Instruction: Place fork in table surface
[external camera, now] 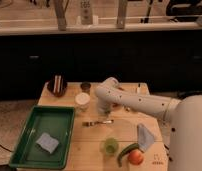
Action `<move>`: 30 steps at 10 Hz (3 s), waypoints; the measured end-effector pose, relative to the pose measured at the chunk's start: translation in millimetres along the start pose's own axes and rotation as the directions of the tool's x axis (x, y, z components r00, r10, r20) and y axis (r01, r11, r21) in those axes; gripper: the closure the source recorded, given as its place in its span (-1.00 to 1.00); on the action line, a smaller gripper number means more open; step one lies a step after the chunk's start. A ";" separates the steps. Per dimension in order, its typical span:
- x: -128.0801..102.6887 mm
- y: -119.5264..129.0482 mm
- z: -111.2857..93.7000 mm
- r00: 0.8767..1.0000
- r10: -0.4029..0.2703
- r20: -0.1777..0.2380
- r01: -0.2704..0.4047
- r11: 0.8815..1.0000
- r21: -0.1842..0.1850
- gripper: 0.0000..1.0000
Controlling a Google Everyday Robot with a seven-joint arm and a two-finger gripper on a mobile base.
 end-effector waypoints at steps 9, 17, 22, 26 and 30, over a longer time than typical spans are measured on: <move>-12.5 6.9 18.5 1.000 -0.021 0.010 0.021 0.999 0.024 -0.60; -26.8 2.0 30.0 0.999 -0.043 -0.005 0.043 0.999 0.001 0.33; -28.9 2.8 25.2 0.999 -0.048 -0.004 0.048 0.999 -0.003 1.00; -29.2 6.5 28.1 0.999 -0.042 -0.002 0.042 0.999 -0.006 1.00; -29.4 6.3 28.0 0.999 -0.037 -0.001 0.037 0.999 -0.004 1.00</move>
